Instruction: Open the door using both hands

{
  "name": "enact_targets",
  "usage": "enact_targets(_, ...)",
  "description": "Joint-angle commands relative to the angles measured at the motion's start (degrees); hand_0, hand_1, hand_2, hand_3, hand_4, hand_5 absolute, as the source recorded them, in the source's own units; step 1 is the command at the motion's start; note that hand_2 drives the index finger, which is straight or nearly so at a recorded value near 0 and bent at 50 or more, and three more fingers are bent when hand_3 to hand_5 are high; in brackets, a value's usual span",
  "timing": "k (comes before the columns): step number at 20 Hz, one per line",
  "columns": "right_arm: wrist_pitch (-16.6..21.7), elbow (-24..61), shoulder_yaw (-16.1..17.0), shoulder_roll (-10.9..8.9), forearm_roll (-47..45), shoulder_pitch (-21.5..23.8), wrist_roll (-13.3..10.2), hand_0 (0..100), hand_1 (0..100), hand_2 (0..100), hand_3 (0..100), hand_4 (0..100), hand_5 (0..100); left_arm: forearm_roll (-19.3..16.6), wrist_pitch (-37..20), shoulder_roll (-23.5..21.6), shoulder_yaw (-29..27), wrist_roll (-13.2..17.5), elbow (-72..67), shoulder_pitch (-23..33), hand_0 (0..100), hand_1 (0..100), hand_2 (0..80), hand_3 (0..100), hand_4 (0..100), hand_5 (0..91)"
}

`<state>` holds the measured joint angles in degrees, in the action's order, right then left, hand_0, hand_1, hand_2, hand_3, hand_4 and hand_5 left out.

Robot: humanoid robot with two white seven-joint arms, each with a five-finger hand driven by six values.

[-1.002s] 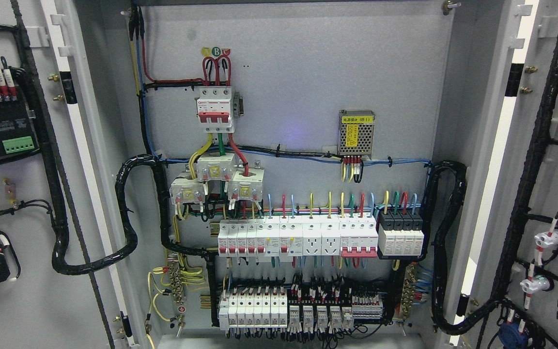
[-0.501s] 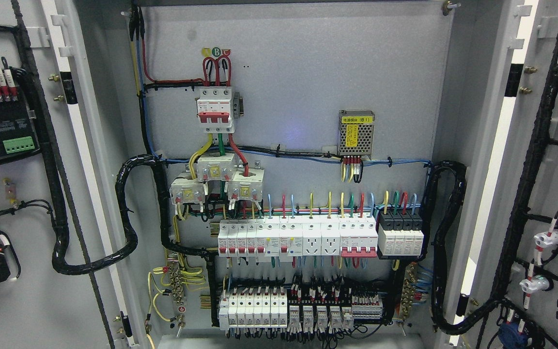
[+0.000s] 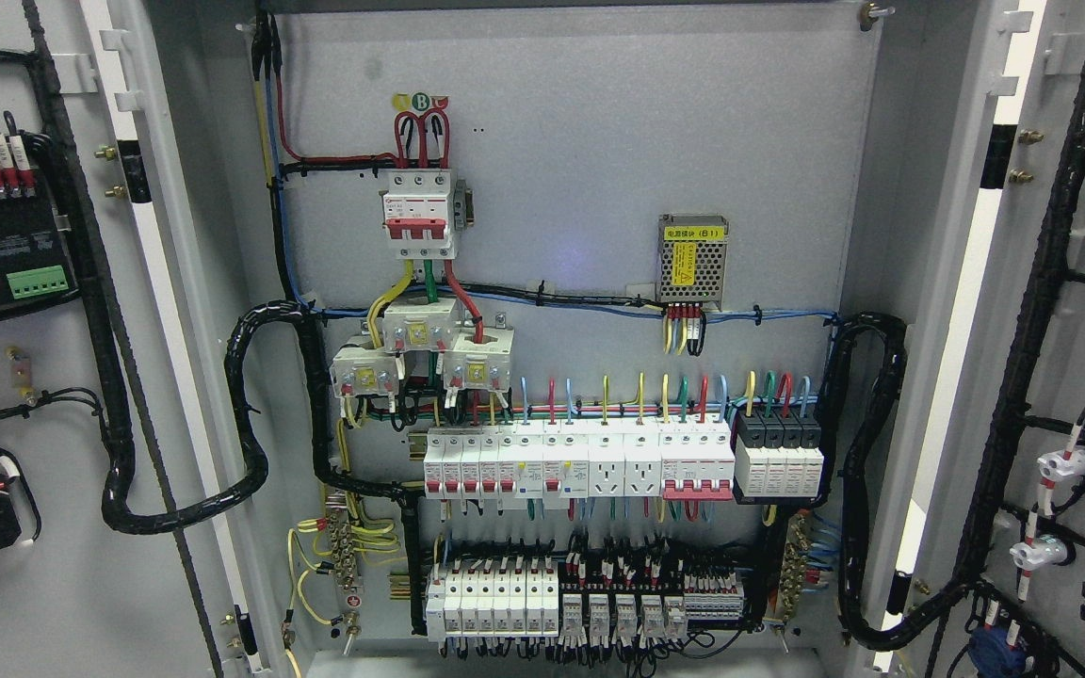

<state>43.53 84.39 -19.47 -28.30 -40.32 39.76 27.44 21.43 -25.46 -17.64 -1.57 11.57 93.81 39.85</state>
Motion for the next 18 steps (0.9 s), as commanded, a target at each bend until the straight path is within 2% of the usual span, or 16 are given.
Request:
enact_targets(1,0.0,-19.0,-2.2,5.26,0.3,2.1,0.1,0,0,0,0,0,0,-3.5,0.3,4.2,5.2,0.1,-12.8,0.3,0,0,0.0,0,3,0.0)
enact_targets(7,-0.2,-32.3,-2.0,9.22,0.5,0.5,0.0,0,0,0,0,0,0,-6.4,0.6,5.9,5.1,0.0,-26.5,-3.4,0,0,0.0,0,3,0.0)
enact_targets(11,-0.2,-43.2,-1.7,13.61,0.6,0.3,0.1,0,0,0,0,0,0,-8.2,0.8,7.4,5.1,0.1,-37.1,-7.8,0,0,0.0,0,3,0.0)
enact_targets(14,-0.4,-50.3,-1.5,17.30,0.6,-2.0,-0.2,0,0,0,0,0,0,-9.9,0.8,8.8,5.1,0.1,-45.3,-11.4,0,0,0.0,0,3,0.0)
enact_targets(18,-0.6,-64.8,-0.9,22.48,0.7,-8.6,-0.6,0,0,0,0,0,0,-11.8,0.8,10.3,5.0,0.1,-55.2,-16.1,0,0,0.0,0,3,0.0)
